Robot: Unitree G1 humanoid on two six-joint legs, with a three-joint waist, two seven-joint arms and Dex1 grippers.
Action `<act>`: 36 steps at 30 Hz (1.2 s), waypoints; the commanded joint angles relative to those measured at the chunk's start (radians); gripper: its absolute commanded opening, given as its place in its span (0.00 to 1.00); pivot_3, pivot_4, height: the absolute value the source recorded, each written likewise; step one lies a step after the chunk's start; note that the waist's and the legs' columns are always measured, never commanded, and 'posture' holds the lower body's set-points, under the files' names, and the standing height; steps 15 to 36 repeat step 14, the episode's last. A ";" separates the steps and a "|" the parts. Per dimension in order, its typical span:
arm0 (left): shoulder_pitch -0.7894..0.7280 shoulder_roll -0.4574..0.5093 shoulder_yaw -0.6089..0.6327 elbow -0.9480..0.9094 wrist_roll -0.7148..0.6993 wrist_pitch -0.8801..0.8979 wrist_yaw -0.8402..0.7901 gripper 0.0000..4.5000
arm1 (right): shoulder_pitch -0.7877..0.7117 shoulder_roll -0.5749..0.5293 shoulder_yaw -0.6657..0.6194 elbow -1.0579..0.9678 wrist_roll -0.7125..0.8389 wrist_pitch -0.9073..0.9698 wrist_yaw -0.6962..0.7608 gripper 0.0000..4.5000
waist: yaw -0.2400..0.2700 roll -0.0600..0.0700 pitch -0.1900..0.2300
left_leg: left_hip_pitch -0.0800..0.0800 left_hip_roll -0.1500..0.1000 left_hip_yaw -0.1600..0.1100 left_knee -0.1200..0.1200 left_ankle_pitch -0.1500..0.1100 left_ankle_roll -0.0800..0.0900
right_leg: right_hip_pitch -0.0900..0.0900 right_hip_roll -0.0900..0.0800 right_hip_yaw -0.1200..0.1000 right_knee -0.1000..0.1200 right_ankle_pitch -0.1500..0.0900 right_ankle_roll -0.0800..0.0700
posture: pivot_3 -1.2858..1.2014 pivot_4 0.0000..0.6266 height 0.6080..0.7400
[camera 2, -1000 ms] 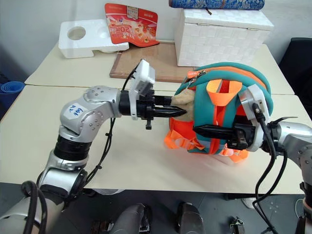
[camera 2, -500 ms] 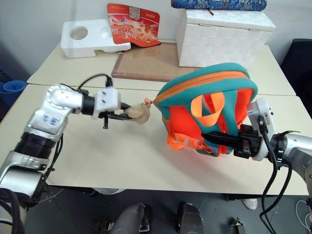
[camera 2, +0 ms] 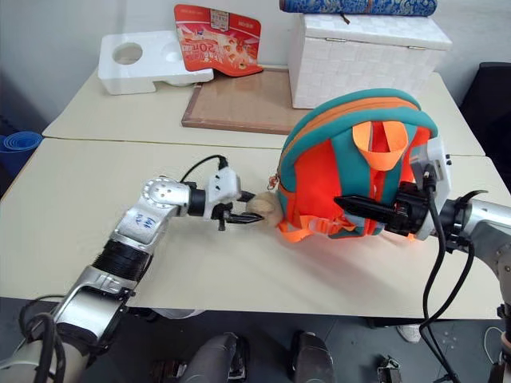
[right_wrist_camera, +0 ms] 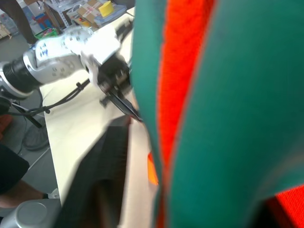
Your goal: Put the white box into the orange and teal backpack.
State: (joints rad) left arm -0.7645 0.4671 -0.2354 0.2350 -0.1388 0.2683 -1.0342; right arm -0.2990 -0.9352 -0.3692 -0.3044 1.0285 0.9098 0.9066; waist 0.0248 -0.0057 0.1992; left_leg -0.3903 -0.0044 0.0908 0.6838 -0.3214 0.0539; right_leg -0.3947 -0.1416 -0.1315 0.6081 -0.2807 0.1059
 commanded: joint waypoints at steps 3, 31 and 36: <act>0.047 0.191 0.209 -0.145 -0.224 0.237 -0.138 0.88 | 0.093 -0.203 -0.120 0.123 -0.092 -0.050 0.230 0.88 | -0.002 0.000 0.000 | 0.000 0.000 0.001 0.000 0.000 0.000 | 0.000 0.001 0.000 -0.001 0.000 0.000 | 0.52 0.24 1.00; 0.101 0.504 0.607 -0.211 -0.520 0.586 -0.134 1.00 | 0.157 -0.374 -0.302 0.603 -0.291 -0.209 0.496 1.00 | -0.003 0.002 0.002 | 0.002 0.000 0.001 0.000 -0.001 0.000 | 0.001 0.000 0.003 -0.002 0.000 0.000 | 0.52 0.24 1.00; 0.101 0.504 0.607 -0.211 -0.520 0.586 -0.134 1.00 | 0.157 -0.374 -0.302 0.603 -0.291 -0.209 0.496 1.00 | -0.003 0.002 0.002 | 0.002 0.000 0.001 0.000 -0.001 0.000 | 0.001 0.000 0.003 -0.002 0.000 0.000 | 0.52 0.24 1.00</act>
